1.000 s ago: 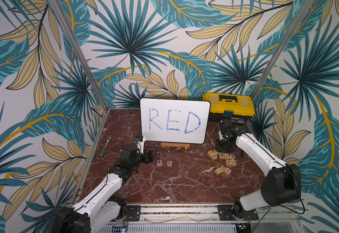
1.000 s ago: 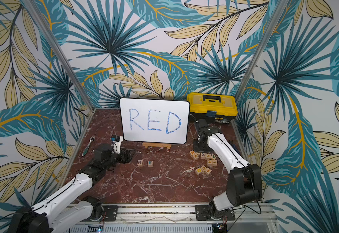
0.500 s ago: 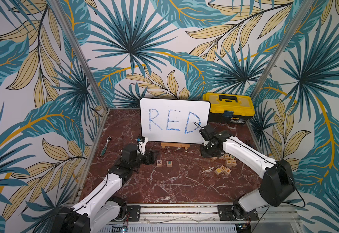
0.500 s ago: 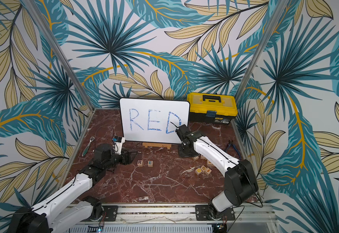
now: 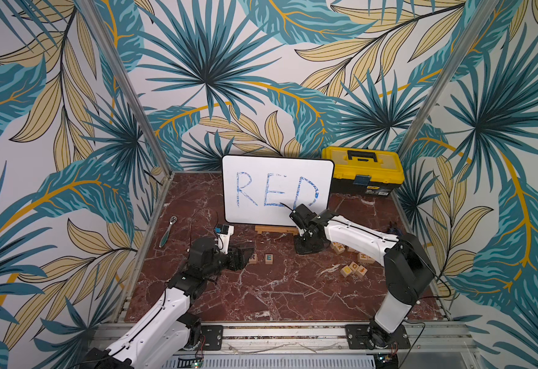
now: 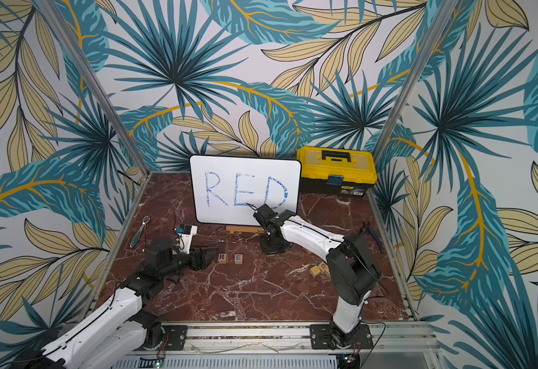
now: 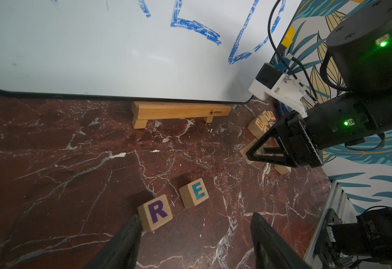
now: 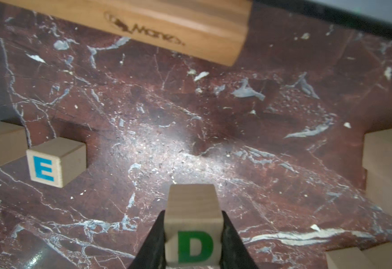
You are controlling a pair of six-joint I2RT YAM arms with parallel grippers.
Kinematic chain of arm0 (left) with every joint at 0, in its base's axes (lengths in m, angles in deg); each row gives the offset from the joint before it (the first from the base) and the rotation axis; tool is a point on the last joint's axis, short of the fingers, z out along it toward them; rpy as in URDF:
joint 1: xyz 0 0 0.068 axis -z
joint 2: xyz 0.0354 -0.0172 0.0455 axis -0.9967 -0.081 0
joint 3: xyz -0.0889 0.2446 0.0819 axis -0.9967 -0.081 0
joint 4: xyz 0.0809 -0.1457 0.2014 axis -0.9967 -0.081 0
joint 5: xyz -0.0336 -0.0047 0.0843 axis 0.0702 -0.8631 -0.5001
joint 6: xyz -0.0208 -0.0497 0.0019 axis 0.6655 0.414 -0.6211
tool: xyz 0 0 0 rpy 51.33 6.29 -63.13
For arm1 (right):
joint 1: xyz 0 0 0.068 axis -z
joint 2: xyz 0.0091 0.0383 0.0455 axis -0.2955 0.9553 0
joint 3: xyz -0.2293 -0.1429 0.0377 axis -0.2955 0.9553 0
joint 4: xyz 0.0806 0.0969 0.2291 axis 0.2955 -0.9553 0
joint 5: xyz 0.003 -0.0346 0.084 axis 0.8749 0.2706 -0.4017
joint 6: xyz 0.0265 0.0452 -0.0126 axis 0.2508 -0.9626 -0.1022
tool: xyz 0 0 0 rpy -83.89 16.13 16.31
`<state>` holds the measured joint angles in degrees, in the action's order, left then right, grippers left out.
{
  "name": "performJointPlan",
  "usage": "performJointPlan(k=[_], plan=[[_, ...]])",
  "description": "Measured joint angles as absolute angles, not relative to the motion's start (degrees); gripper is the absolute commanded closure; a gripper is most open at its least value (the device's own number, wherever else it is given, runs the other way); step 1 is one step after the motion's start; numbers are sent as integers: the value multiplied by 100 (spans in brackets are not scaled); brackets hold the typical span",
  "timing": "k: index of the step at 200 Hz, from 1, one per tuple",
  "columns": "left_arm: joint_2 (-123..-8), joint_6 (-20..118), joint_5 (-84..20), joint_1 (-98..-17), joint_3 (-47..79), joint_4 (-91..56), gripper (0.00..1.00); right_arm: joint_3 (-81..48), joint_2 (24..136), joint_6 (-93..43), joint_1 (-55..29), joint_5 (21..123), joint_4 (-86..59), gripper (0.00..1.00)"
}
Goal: Assemble the uppercase word "red" with letter blocks
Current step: Place the letter block at the center of the board.
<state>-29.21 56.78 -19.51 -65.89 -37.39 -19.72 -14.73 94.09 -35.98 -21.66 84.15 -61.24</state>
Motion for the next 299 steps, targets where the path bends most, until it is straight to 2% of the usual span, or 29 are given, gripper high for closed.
performJointPlan(k=[73,299], plan=[[-2921,5674,-1946,-6589,-3739,-1967,25,-1950,10014,-4112,-2625,8513,-6146,71],[-2915,5674,-1946,-6589,-3739,-1967,26,-2435,10653,-4772,-3014,8594,-6487,69]])
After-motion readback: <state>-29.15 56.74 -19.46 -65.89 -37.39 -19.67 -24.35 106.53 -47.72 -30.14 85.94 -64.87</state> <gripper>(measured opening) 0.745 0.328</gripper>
